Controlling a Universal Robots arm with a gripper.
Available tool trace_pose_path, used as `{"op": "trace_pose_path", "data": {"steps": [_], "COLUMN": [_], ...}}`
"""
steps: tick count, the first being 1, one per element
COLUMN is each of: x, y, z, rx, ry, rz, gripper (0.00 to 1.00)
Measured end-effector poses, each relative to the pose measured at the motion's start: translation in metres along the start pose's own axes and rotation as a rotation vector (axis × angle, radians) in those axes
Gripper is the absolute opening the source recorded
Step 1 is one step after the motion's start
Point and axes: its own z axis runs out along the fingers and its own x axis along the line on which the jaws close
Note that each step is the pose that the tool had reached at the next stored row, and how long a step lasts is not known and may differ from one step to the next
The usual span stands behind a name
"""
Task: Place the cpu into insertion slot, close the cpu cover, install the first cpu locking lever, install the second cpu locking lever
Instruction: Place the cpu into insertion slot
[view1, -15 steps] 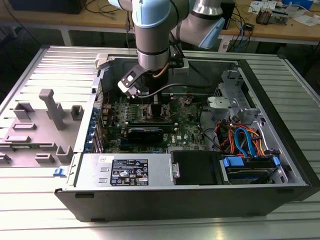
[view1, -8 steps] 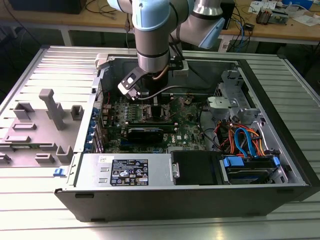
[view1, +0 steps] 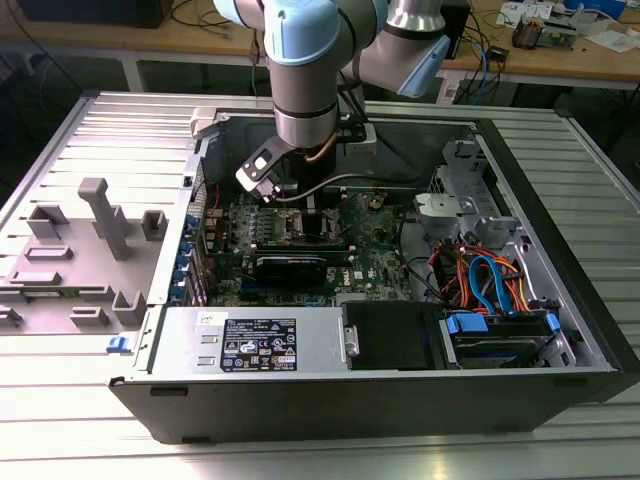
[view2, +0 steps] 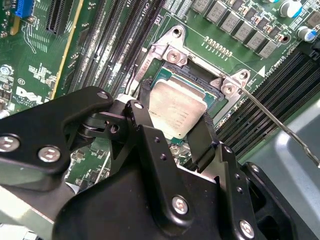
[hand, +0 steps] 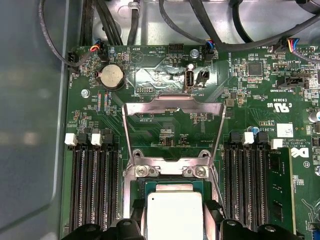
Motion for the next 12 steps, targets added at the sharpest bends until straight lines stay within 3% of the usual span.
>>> {"op": "trace_pose_path", "data": {"steps": [4, 5, 6, 9, 12], "x": [0.0001, 0.0003, 0.0007, 0.0012, 0.0032], "y": [0.0001, 0.0000, 0.0000, 0.0001, 0.0002], "z": [-0.0004, -0.0008, -0.0009, -0.0016, -0.0021], "rx": [-0.0002, -0.0002, 0.0000, 0.0002, 0.0002], "ry": [0.0000, -0.0028, -0.0110, -0.0158, -0.0170], "rz": [0.000, 0.000, 0.000, 0.000, 0.001], "gripper": [0.54, 0.54, 0.54, 0.54, 0.54]}}
